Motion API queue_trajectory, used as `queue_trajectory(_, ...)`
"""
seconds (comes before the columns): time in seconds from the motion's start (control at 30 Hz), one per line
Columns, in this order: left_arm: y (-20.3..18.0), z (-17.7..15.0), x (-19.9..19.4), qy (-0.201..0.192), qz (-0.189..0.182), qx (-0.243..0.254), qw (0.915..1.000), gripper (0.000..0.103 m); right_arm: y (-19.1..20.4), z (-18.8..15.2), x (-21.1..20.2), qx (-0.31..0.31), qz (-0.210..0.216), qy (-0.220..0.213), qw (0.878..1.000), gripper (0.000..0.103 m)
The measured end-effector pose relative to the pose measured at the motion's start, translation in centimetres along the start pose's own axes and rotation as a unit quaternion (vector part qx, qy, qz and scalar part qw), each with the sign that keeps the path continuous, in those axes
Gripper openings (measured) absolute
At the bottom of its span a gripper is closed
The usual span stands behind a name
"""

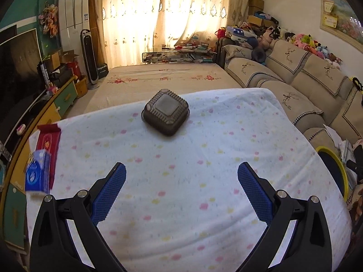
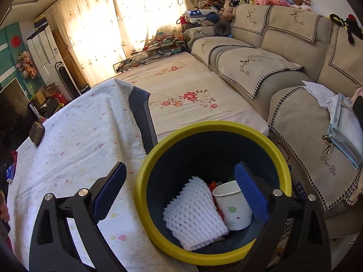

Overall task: Collect trash
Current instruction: 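Lower the left gripper onto the dark brown box and grasp it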

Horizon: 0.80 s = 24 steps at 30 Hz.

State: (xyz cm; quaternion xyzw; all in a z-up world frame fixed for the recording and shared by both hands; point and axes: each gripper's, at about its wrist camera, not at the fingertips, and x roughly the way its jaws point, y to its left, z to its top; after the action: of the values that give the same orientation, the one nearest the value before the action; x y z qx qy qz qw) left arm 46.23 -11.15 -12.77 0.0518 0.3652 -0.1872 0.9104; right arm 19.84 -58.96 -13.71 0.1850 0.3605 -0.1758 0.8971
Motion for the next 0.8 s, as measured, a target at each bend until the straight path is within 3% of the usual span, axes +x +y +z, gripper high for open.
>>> queue_trajectory(0.3, 1.2, 6.0, 7.9, 0.0, 0.008, 0.005, 1.0, 0.097, 1.4, 1.0, 0.4, -0.005, 0.021, -0.004, 1.0, 0.091)
queue_trajectory(0.67, 1.5, 8.2, 12.7, 0.015, 0.018, 0.021, 0.9995, 0.097, 1.7, 1.5, 1.6, -0.003, 0.025, 0.005, 1.0, 0.092)
queue_trajectory(0.8, 1.6, 8.4, 13.8, 0.028, 0.017, 0.02, 0.9993, 0.083, 1.7, 1.5, 2.0, -0.005, 0.026, 0.008, 1.0, 0.092)
